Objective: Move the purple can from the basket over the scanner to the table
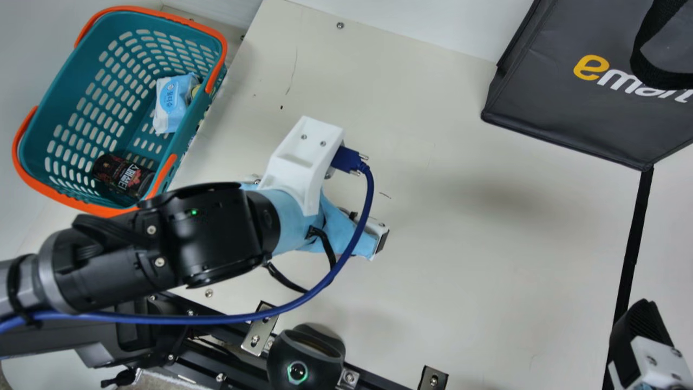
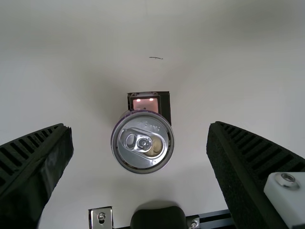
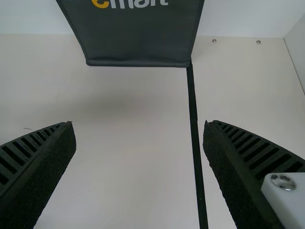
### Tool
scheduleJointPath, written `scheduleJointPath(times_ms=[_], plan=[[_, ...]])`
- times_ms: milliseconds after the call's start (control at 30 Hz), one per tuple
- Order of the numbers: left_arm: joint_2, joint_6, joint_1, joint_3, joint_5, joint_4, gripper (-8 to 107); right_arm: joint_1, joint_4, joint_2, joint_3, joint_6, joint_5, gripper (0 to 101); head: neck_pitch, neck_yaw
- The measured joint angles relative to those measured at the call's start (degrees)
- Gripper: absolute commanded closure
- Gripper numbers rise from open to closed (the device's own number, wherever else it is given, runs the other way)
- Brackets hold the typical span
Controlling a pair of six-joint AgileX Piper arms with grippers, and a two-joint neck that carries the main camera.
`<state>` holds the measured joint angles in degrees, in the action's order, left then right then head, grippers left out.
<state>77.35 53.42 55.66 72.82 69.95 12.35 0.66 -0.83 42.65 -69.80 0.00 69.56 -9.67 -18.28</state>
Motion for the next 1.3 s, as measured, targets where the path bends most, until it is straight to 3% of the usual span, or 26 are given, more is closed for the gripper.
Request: scheduleJointPath(times_ms=[267,833,1300], plan=[[-0.7,-0.6,0.8,-0.9,-0.2,0.5,9,0.0,0.0,0.0,0.0,0.0,0.1,6,0.1,0.0],[-2.2,5.0,2.5,-11.8,-11.7,6.2,9,0.0,0.0,0.0,0.0,0.0,0.1,6,0.0,0.0],[-2.2,7.7,4.2,-13.8,-12.5,8.7,9,0.0,0.0,0.0,0.0,0.0,0.1,6,0.0,2.9]])
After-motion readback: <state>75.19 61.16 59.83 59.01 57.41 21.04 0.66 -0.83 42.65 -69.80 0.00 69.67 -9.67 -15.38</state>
